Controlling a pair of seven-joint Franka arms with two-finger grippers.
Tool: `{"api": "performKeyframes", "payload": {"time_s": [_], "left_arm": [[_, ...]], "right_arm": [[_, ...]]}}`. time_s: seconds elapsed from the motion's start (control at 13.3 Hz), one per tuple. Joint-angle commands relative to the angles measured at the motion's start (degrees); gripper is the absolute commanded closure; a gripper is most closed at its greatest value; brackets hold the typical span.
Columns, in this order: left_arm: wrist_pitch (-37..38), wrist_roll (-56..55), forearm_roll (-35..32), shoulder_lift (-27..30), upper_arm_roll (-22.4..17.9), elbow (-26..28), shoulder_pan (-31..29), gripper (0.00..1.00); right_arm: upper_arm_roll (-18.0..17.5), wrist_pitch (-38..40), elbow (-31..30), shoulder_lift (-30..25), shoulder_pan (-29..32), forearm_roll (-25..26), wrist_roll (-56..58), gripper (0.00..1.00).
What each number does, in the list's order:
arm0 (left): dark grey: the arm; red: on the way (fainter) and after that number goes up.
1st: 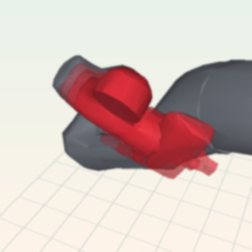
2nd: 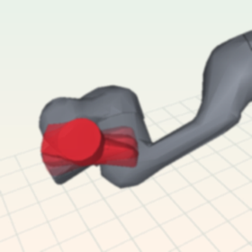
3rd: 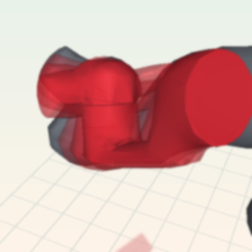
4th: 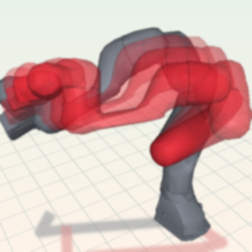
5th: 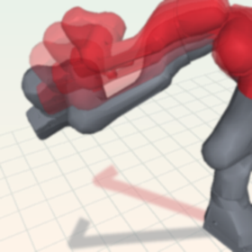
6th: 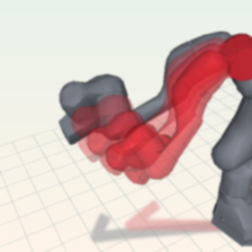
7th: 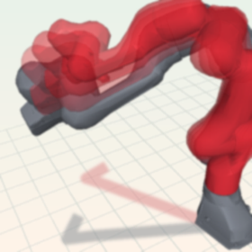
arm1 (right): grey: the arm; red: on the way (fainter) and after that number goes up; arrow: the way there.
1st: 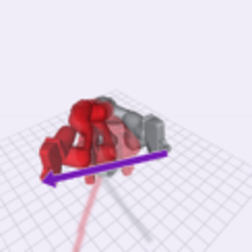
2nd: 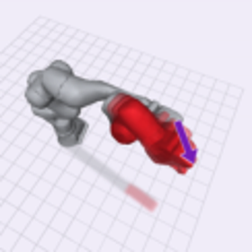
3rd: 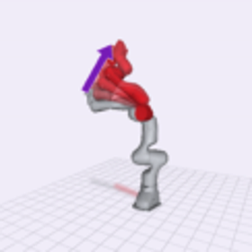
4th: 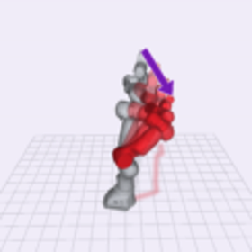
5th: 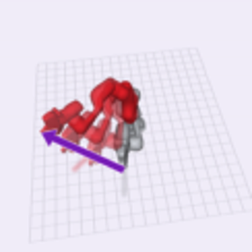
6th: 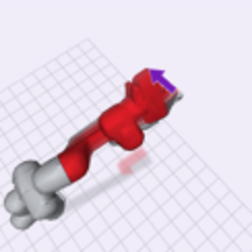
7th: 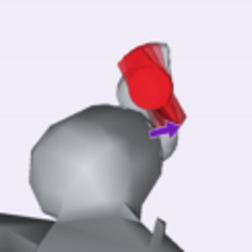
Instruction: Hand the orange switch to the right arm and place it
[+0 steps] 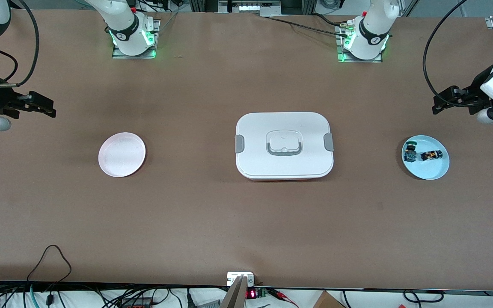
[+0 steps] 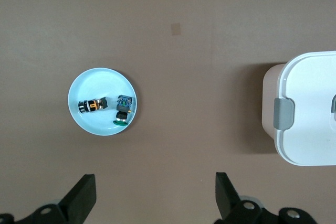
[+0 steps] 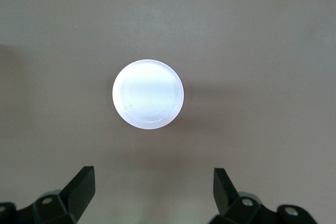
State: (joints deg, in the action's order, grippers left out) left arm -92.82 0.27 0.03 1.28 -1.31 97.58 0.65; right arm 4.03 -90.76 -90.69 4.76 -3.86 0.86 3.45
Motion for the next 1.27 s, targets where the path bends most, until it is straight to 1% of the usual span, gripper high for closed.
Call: {"api": "performKeyframes", "payload": {"time_s": [0.0,0.3,0.52,0.67,0.9,0.97,1.12,1.2], "left_arm": [[3.3,-0.5,-0.1,-0.8,0.0,-1.9,-0.1,0.0],[4.0,-0.6,-0.1,-0.8,0.3,-1.9,0.1,0.0],[4.8,-0.9,-0.3,-1.9,0.1,-1.9,0.0,0.0],[4.7,-0.8,-3.4,-2.7,0.3,-2.3,0.1,0.0],[4.8,-0.9,-3.3,-8.1,0.0,-6.8,-0.1,0.0],[4.8,-0.6,-3.3,-9.8,-0.1,-7.3,-0.7,0.0],[6.2,-0.3,-3.1,-10.5,-0.1,-6.7,-4.1,0.0],[6.9,-0.3,-3.2,-11.5,-0.2,-6.6,-4.6,0.0]], "right_arm": [[-0.2,0.5,0.5,-0.5,-0.2,-0.5,-0.7,0.0],[-0.3,0.5,0.5,-0.5,-0.3,-0.3,0.0,0.0],[-0.4,0.4,0.5,-0.5,-1.1,0.2,0.0,0.0],[-0.4,0.3,0.5,-0.5,-1.1,0.3,0.0,0.0],[-0.4,0.2,0.5,-0.5,-1.1,0.4,0.0,0.0],[-0.5,0.1,0.5,-0.5,-1.1,0.4,0.0,0.0],[-0.4,0.1,0.5,-0.5,-1.1,0.5,0.1,0.0],[-0.3,0.1,0.5,-0.5,-1.0,0.5,0.0,0.0]]}}
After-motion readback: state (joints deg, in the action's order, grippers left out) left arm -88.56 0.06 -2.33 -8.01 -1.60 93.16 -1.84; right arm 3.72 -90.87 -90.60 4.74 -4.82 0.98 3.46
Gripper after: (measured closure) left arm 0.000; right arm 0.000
